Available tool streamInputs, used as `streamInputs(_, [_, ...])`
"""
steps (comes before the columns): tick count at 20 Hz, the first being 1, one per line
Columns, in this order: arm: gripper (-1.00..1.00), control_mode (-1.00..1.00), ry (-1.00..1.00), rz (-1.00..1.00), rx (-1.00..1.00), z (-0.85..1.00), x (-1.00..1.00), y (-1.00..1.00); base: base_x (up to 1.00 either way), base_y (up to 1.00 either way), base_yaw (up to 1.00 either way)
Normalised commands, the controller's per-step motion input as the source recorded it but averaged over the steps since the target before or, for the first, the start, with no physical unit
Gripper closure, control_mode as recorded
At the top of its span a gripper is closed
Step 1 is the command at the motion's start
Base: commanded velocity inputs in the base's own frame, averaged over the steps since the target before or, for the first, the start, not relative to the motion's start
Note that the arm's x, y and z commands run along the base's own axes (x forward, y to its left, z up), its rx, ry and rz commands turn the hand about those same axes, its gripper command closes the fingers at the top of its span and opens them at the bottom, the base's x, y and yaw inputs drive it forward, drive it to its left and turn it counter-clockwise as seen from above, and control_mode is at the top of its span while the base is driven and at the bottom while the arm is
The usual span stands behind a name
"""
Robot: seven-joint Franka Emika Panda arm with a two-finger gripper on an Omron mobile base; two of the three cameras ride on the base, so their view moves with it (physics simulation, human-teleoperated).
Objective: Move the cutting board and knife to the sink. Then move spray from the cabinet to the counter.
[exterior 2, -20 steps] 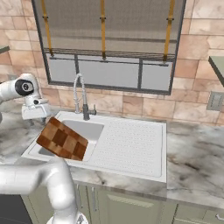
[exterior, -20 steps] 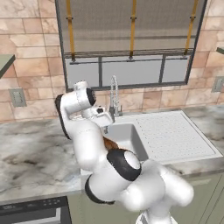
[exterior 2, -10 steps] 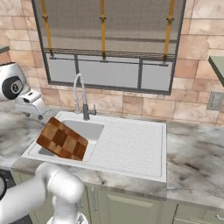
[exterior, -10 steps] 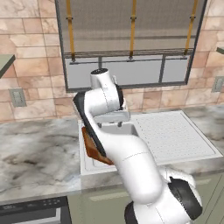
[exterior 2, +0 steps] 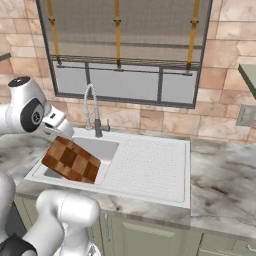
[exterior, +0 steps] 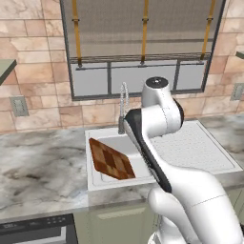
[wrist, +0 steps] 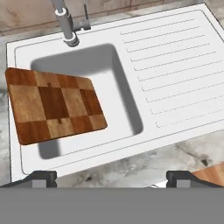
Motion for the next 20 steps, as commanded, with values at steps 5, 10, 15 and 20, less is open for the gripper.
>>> streamInputs(5, [-1.0,-1.0,0.08,0.0,0.01,0.2,0.0,-0.51,0.0,0.0,0.0])
streamInputs(10, [-1.0,-1.0,0.1,0.0,0.0,0.01,0.0,-0.32,0.0,0.0,0.0])
streamInputs(15, [-1.0,-1.0,0.04,0.0,0.0,0.0,0.0,-0.22,0.0,0.0,0.0])
streamInputs(20, [-1.0,-1.0,0.0,0.0,0.0,0.0,0.0,-0.18,0.0,0.0,0.0])
